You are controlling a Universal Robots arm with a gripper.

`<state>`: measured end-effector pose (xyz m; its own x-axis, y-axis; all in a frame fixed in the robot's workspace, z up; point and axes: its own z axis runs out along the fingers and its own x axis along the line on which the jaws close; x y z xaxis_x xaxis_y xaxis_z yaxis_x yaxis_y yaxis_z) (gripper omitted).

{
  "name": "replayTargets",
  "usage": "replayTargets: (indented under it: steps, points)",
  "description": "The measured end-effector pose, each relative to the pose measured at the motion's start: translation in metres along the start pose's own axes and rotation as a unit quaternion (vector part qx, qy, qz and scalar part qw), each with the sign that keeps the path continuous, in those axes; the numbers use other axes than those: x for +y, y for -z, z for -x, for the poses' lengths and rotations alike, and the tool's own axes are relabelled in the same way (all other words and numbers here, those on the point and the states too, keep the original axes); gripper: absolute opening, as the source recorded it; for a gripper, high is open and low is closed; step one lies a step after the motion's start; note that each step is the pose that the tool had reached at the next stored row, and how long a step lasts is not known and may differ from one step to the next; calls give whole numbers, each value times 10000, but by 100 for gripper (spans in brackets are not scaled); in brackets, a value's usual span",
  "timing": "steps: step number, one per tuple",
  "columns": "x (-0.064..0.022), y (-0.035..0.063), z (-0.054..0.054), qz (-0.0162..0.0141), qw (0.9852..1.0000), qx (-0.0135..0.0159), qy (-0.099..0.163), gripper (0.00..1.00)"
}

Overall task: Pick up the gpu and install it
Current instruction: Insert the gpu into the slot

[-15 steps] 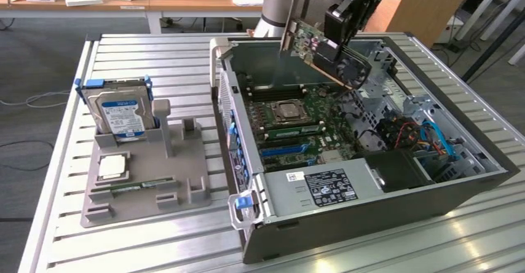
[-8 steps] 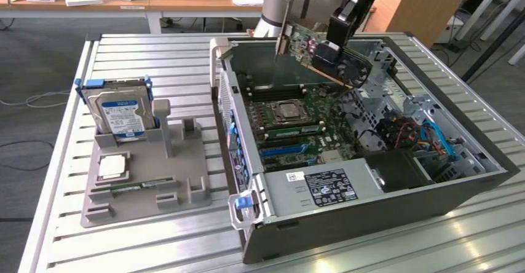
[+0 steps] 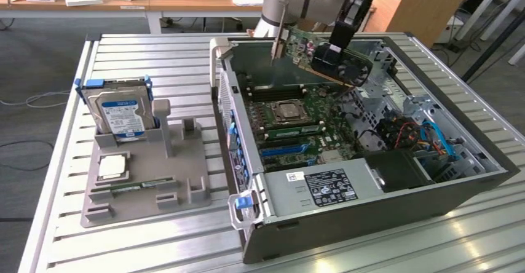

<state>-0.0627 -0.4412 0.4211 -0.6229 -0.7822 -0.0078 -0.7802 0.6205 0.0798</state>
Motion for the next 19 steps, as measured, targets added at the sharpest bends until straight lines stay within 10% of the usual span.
replayTargets:
  steps: [7, 19]
  points:
    - [-1, -11, 0, 5, 9980, 51, 635, 27]
    - [-3, -27, 1, 12, 9885, 120, 1505, 27]
